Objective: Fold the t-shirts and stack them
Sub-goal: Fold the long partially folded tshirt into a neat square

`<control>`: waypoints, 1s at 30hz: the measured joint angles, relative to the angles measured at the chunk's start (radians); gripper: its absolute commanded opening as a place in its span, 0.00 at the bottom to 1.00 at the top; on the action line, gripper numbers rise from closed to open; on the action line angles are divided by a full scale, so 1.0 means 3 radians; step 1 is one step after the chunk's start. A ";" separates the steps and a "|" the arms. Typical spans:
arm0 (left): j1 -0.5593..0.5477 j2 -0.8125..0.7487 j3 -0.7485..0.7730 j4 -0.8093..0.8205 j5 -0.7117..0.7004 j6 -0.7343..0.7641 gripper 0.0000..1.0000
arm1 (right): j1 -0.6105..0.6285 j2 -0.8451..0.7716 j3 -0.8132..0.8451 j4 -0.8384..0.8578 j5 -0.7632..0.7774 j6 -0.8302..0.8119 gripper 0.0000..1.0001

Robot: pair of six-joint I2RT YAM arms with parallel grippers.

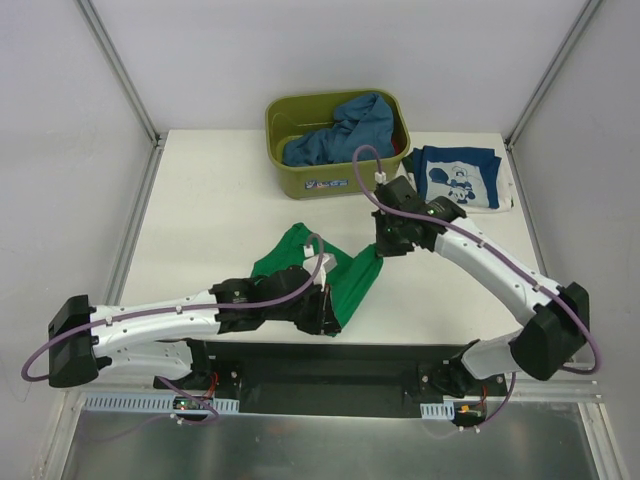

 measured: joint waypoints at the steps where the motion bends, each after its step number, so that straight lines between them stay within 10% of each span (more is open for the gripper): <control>1: -0.0041 0.0033 0.0008 0.0051 0.0014 -0.0008 0.00 | -0.0013 -0.0064 -0.0047 -0.0010 0.0001 0.0001 0.01; 14: -0.0108 0.0351 0.0011 0.0765 0.0340 -0.0055 0.00 | -0.0137 -0.0314 -0.0191 -0.0020 0.0055 0.0003 0.01; 30: 0.0374 -0.0441 -0.0646 0.0753 0.0207 -0.0306 0.00 | 0.0025 0.0347 0.0305 0.0102 -0.0045 -0.0126 0.01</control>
